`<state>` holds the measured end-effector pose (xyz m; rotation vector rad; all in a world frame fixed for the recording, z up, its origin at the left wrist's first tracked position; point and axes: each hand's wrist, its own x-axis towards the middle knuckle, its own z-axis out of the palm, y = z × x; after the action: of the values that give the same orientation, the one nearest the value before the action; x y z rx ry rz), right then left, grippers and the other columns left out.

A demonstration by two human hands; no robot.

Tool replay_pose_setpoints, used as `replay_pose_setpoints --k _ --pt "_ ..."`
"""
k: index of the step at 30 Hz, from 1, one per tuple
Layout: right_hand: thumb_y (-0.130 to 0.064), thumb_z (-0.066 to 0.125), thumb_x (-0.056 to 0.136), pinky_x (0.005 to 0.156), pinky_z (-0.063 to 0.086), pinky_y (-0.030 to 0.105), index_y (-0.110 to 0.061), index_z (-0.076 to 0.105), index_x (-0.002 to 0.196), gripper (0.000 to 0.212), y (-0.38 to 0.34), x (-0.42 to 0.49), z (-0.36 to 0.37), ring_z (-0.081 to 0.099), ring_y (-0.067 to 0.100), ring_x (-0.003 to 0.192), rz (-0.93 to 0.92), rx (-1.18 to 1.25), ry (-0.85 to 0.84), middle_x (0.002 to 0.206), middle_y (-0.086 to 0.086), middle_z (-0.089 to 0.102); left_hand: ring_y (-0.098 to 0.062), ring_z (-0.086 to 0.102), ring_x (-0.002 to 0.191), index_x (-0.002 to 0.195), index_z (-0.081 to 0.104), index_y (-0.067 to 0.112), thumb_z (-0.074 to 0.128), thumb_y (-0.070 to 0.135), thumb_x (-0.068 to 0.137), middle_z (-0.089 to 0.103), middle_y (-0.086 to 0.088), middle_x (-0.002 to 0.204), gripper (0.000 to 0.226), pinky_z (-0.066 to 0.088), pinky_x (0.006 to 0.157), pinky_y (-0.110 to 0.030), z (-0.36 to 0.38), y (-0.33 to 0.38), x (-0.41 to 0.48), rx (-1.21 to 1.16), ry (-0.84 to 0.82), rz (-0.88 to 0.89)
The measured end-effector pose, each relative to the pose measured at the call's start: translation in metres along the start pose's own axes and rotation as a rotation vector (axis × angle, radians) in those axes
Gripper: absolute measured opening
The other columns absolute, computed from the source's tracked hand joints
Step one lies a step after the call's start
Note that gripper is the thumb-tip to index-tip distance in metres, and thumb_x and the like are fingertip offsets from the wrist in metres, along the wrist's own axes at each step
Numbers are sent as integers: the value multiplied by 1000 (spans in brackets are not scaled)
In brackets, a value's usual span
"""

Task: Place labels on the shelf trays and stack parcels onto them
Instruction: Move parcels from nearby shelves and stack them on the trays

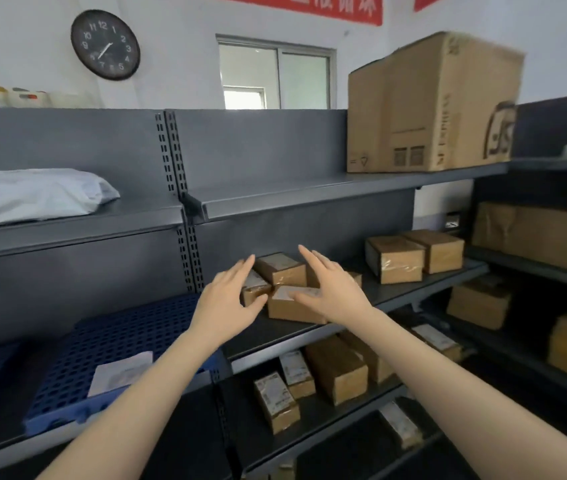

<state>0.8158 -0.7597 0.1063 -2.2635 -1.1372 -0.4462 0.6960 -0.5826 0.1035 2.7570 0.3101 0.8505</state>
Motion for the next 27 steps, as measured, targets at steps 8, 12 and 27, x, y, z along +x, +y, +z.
replay_pose_setpoints --k 8,12,27 --pt "-53 58 86 106 39 37 -34 8 151 84 125 -77 -101 36 22 136 146 -132 43 154 1 30 -20 28 140 150 15 33 53 51 88 27 2 155 75 33 110 -39 77 140 39 -127 -39 169" --pt "-53 59 85 106 40 39 -35 12 150 83 172 -105 -143 37 22 136 216 -159 97 154 0 30 -20 29 140 150 18 30 53 51 88 29 2 155 74 34 109 -40 111 191 55 -157 -77 177" --pt "-57 57 84 111 34 37 -35 14 150 82 347 -60 -177 29 17 140 342 -183 40 156 -4 25 -15 29 139 149 19 33 50 61 85 31 7 153 77 30 110 -33 233 250 170 -162 -95 125"
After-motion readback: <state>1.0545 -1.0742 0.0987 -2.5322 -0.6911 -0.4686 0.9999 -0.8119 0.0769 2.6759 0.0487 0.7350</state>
